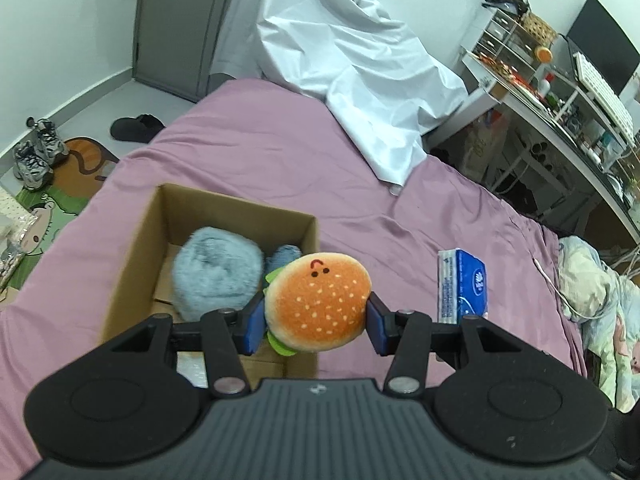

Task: Organize soft objects
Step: 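Carry the burger plush and tissue pack over the box and open both tools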

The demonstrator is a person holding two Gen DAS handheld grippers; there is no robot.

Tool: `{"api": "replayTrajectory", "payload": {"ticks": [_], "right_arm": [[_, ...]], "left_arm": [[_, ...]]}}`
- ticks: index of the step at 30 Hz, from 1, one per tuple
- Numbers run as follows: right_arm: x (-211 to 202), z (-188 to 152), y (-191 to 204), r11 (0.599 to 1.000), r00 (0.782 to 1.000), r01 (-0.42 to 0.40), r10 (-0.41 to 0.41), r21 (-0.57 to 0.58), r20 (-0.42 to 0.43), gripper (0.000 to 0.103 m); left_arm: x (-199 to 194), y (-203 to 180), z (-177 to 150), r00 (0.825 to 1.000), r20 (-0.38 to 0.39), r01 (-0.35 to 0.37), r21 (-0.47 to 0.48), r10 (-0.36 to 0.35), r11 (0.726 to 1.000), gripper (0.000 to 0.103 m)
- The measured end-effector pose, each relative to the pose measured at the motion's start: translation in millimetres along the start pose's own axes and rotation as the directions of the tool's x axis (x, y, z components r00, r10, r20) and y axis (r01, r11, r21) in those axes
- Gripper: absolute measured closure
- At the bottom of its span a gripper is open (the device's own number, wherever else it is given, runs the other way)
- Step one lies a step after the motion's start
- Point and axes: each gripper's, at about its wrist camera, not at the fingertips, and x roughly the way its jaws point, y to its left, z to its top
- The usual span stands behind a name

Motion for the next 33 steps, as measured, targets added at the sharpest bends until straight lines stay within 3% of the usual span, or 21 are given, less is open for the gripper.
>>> {"api": "replayTrajectory", "payload": {"ticks": [13, 27, 33], "right_arm": [[0, -3, 29, 1.0, 1.0, -0.022, 0.022, 0.009, 0.008, 0.052], [7, -7, 55, 0.999, 0.999, -0.036, 0.036, -0.014, -0.009, 0.052], [16, -9, 62, 0.999, 0.999, -0.04, 0.039, -0.023, -0.023, 0.052]], "left_arm": [[-18, 44, -1, 0.998, 0.028, -0.06, -0.074, 0.063, 0.995, 0.053], [-22, 68, -3, 0.997, 0.028, -0.063, -0.136, 0.067, 0.989, 0.052], [-18, 74, -3, 0.996, 0.013, -0.082, -0.16, 0.085, 0.984, 0.04]]}}
